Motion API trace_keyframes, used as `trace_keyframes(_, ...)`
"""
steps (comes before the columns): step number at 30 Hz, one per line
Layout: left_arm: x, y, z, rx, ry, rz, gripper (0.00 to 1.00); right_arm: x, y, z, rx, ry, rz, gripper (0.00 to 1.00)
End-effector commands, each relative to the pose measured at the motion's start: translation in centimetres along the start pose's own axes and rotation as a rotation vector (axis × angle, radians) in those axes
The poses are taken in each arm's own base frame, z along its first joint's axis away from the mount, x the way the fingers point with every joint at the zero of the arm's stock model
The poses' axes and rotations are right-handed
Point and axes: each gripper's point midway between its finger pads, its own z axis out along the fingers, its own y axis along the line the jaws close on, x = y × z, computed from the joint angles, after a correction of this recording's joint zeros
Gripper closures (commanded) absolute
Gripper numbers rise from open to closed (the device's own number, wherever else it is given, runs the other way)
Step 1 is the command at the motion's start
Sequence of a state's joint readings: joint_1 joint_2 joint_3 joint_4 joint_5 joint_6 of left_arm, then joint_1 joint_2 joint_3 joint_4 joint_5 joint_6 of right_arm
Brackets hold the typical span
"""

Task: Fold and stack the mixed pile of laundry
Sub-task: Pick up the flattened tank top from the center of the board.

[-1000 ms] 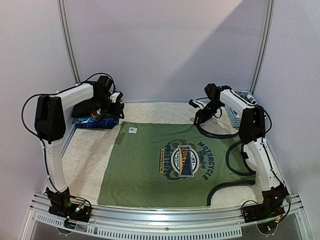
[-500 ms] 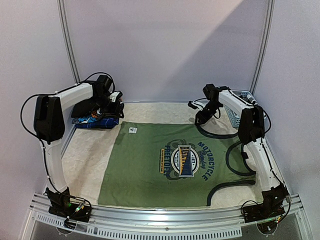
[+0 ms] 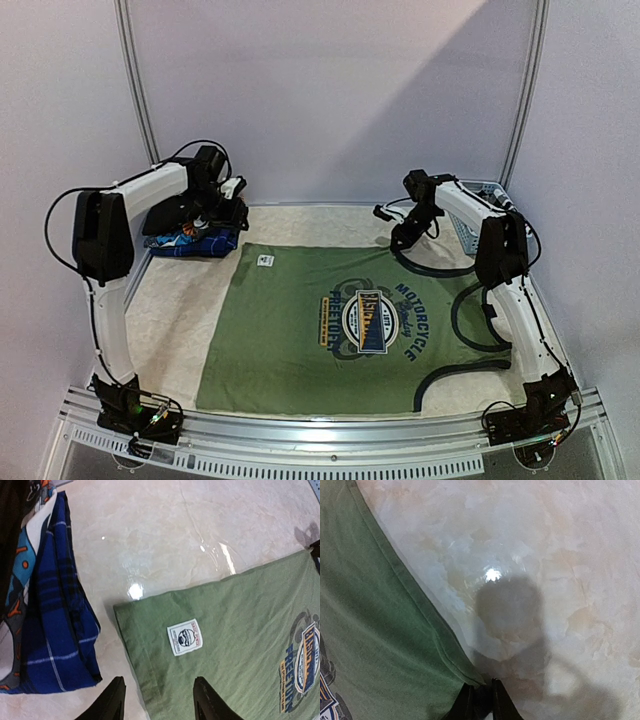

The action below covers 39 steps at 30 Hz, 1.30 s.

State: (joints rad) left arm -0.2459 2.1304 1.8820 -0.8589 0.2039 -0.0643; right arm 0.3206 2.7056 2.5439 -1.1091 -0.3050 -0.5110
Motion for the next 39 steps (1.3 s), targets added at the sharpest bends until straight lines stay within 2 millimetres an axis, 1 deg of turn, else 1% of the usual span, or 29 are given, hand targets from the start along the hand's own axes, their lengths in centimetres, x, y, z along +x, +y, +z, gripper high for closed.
trace_keyframes(1,-0.5,1.4,2.7,-0.025,0.029,0.029,0.51,-0.4,-0.5,0.0,0.033,-0.016,-0.013,0.94)
trace_keyframes(3,-0.7,1.8,3.8,-0.031,0.044,0.032,0.50,-0.4,-0.5,0.1,0.036,-0.015,-0.015,1.00)
trace_keyframes(7,-0.8,2.0,5.8,-0.010,0.067,0.021,0.49,-0.3,-0.7,0.2,0.043,-0.013,-0.020,1.00)
trace_keyframes(10,-0.5,2.9,7.1,-0.034,0.081,-0.017,0.49,-0.4,-0.7,0.1,0.045,-0.016,-0.026,1.00)
trace_keyframes(16,-0.3,5.0,8.8,-0.045,0.066,-0.138,0.49,-0.2,-0.6,0.0,0.042,-0.008,-0.033,1.00)
trace_keyframes(20,-0.2,5.8,9.8,-0.046,0.069,-0.170,0.51,-0.1,-0.5,0.0,0.042,-0.002,-0.036,1.00)
trace_keyframes(27,-0.1,6.1,11.0,-0.041,0.061,-0.169,0.54,0.1,-0.4,0.1,0.035,0.004,-0.030,1.00)
trace_keyframes(32,-0.4,5.9,11.9,-0.018,0.048,-0.173,0.64,0.4,-0.4,0.1,0.034,0.012,-0.025,1.00)
trace_keyframes(36,-0.4,5.7,12.3,0.002,0.045,-0.172,0.69,0.4,-0.3,0.2,0.035,0.016,-0.028,1.00)
trace_keyframes(39,-0.3,5.6,12.6,0.011,0.050,-0.173,0.70,0.4,-0.3,0.2,0.036,0.016,-0.027,1.00)
